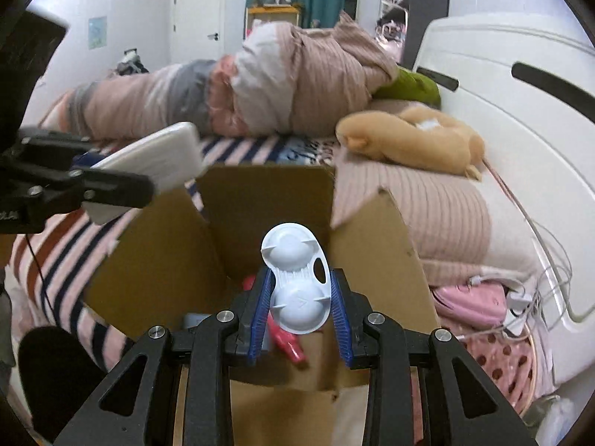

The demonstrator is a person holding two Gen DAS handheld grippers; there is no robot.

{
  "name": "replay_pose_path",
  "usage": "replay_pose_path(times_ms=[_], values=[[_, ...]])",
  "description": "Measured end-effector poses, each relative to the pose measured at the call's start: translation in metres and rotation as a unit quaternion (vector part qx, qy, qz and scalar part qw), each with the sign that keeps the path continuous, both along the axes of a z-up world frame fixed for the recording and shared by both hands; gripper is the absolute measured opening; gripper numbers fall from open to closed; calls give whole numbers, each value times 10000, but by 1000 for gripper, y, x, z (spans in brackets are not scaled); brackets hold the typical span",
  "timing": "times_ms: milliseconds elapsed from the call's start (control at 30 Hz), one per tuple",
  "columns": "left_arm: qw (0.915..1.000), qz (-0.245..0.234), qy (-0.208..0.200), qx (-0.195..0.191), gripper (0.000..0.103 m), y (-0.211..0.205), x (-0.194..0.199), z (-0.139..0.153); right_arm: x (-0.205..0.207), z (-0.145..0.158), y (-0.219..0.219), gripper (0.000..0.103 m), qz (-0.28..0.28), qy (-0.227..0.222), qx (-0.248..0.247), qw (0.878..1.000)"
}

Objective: Organize rigid objects
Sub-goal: 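Carry both white cases over the box and open both grippers to drop them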

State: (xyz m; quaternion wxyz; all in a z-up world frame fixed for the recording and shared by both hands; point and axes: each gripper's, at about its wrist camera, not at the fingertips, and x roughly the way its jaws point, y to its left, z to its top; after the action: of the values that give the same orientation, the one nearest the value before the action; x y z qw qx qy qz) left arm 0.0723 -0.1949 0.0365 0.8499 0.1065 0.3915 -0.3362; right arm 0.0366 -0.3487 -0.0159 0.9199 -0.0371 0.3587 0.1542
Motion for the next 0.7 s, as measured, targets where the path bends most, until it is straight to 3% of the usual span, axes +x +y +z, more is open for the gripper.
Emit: replay_pose_path(times_ms=[133,300,567,700], values=[[9986,14,213,478,15,-24,16,-21,5,-14,-9,27,-2,110,-43,9999],[9980,108,220,589,18,-30,18,-29,6,-21,-14,29,37,124,-13,9999],[9984,367,-22,439,50,-10,14,-16,3,-21,-11,37,88,102,62,9999],[9977,556,-264,297,54,15,5,1,0,-15,-6,37,112,82,113,9998]])
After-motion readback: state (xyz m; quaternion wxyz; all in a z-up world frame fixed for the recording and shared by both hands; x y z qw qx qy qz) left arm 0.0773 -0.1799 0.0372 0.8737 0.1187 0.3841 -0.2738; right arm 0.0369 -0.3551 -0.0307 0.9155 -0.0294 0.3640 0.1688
